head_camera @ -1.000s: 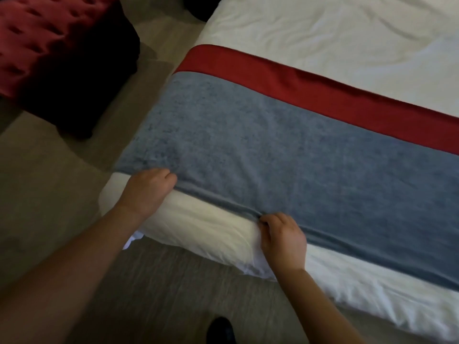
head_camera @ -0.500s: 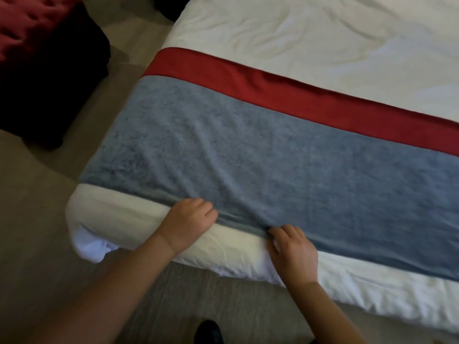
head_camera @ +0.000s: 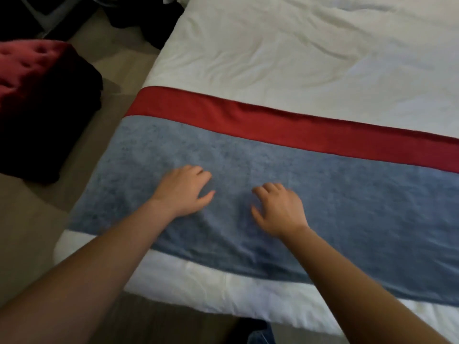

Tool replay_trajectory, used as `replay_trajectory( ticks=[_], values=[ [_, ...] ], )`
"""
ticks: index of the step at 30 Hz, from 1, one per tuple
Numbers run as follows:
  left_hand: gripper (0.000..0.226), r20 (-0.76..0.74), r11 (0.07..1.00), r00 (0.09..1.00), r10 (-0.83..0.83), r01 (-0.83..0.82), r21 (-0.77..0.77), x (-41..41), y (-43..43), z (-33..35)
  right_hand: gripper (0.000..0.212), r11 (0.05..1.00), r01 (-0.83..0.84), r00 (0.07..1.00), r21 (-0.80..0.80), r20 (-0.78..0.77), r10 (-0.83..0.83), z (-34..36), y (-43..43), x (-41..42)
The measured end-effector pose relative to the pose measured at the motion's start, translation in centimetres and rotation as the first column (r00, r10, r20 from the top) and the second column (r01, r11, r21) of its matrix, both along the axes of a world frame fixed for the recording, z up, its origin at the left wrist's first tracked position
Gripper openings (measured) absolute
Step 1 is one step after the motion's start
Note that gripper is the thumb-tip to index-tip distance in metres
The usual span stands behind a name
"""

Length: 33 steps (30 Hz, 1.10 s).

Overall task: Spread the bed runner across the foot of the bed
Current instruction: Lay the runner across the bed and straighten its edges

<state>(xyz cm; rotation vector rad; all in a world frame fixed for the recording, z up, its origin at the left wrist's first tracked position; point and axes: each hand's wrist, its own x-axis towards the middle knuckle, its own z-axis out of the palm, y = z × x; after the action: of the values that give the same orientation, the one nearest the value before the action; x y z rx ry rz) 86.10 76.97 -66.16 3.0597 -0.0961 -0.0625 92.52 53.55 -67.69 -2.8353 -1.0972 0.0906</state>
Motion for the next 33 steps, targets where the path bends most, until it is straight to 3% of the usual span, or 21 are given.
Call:
replay_trajectory(
  ticks=[5, 10, 20, 30, 33],
  values=[
    [0.040, 0.014, 0.990, 0.990, 0.140, -0.139, -0.030, 9.6, -0.8, 1.0, 0.036, 0.999, 0.029, 1.000, 0.039, 0.008, -0.029, 1.7, 3.0, 8.9],
    [0.039, 0.039, 0.988, 0.988, 0.150, -0.149, -0.031, 16.8, -0.2, 1.0, 0.031, 0.998, 0.049, 0.999, 0.031, 0.023, -0.050, 1.5, 5.4, 15.6],
    [0.023, -0.040, 0.927, 0.944, 0.328, -0.329, -0.181, 22.8, 4.6, -3.0, 0.024, 0.997, 0.066, 0.998, 0.027, -0.019, -0.065, -2.8, 9.5, 24.0],
    [0.031, -0.052, 0.973, 0.975, 0.217, -0.220, -0.070, 28.2, 8.5, -4.9, 0.027, 0.994, 0.090, 0.992, 0.065, -0.095, -0.084, -5.3, 12.2, 28.3],
    [0.022, -0.050, 0.986, 0.986, 0.158, -0.160, -0.041, 29.3, 9.3, -5.4, 0.022, 0.990, 0.106, 0.990, 0.090, -0.102, -0.097, -5.8, 12.7, 29.1]
  ],
)
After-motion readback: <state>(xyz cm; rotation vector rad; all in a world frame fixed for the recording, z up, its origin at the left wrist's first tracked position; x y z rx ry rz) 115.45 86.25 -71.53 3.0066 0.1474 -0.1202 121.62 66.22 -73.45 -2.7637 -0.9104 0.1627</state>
